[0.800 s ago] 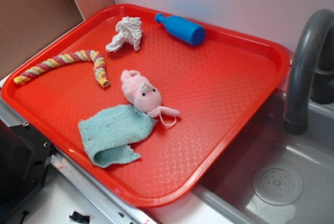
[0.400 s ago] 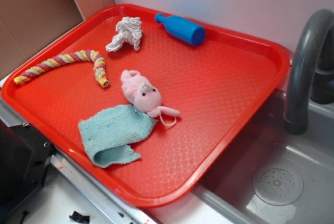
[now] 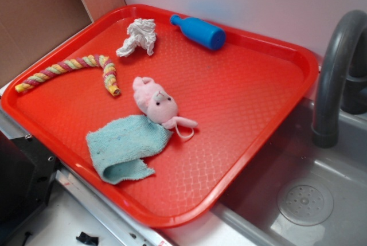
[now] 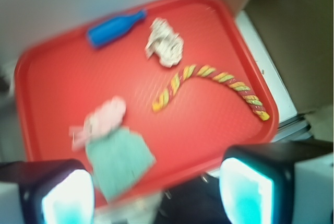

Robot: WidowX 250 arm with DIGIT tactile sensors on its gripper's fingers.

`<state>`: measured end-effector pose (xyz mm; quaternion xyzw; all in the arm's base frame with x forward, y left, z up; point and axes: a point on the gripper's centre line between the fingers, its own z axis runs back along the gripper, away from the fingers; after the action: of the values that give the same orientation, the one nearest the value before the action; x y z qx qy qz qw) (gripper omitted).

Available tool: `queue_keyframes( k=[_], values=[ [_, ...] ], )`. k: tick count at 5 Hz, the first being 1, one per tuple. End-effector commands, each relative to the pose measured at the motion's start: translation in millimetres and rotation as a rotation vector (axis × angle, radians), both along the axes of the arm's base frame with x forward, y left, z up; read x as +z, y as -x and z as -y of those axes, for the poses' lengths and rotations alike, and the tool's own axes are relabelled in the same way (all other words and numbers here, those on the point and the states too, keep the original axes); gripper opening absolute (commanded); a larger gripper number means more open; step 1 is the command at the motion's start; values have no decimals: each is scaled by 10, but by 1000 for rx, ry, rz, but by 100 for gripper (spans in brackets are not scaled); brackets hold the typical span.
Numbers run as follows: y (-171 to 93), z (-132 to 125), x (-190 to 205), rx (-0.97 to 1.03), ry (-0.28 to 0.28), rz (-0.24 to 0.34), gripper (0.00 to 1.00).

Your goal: Grab the white paper.

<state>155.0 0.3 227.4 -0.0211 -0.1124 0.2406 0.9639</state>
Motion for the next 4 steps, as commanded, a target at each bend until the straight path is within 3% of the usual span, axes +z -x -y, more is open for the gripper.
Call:
queue_keyframes(
  k=[1, 3, 4],
  values=[
    [-400, -279, -290, 357, 59, 102, 100],
    [-967, -583, -804, 501, 57, 84, 100],
    [-1172, -620, -1076, 475, 78, 34, 100]
  ],
)
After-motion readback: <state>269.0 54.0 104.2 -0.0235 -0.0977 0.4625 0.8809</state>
